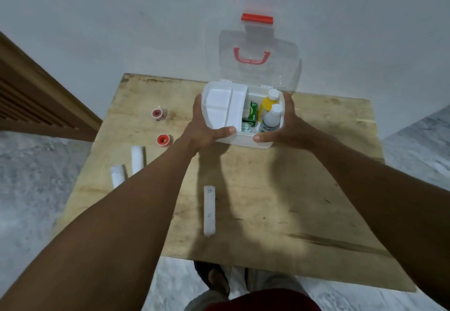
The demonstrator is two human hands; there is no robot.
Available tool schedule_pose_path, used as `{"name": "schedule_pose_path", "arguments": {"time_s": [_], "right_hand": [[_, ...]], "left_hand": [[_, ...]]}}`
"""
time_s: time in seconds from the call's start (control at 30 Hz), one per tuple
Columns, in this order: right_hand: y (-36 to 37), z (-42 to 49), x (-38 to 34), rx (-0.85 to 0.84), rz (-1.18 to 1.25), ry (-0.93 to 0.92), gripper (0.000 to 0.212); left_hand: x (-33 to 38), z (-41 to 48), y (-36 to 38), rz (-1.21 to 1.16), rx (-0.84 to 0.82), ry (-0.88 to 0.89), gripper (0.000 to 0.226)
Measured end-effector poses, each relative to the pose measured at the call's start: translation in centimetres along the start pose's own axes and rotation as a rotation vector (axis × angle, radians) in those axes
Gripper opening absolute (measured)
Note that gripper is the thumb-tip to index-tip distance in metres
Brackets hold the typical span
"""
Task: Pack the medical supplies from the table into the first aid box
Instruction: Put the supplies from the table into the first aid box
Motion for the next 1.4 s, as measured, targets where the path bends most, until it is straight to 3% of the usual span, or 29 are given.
{"name": "schedule_pose_path", "arguments": {"time_s": [0.23,0.37,0.57,0.73,0.83,1.07,1.3,1.4], "right_hand": [[0.1,-0.3,0.0,-0.035,0.041,-0.049,0.115],[0.0,-0.6,-0.1,-0.073,0.047,-0.024,0.125],[-0.3,-1.0,-0.2,-0.064,-0.017,0.026,0.146],[-0.4,-0.9,-0.1,-0.083,-0.057,0.058,0.151],[-0.4,-1.1,-0.3,-0.090,-0.072,0.076,0.151],[-0.5,-1.2,-0.5,-0.110,-0.063,0.097,0.150],[-0.6,-1.3,-0.7,-0.111,-0.064,0.097,0.148],[-0.5,-1.4,-0.8,-0.114,-0.029,0.072,0.141]], "left_hand": [[0.5,-2.6,1.4,0.087,0.162,-0.166,0.120],[0.0,-6.7,3.5,0.110,0.409,-0.100,0.089],[-2.2,-12.6,7.2,0.467,0.594,-0.328,0.068],[-4.1,-15.8,8.8,0.637,0.636,-0.483,0.062],[-5.0,-16.8,9.4,0.620,0.605,-0.540,0.057],[-5.6,-16.7,9.1,0.701,0.606,-0.557,0.028],[-4.9,-16.5,6.8,0.549,0.833,-0.535,0.021],[-4.9,-16.7,4.7,0.587,0.850,-0.568,0.021]]}}
Point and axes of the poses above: each hand's wrist, its own z-axis towards the middle knuckle, its own y-axis out of the palm, x = y × z, the point moved 2 cm from there along z, towards the middle knuckle, and after that the axes turned 5 degrees about -y, right-handed, at the moved point
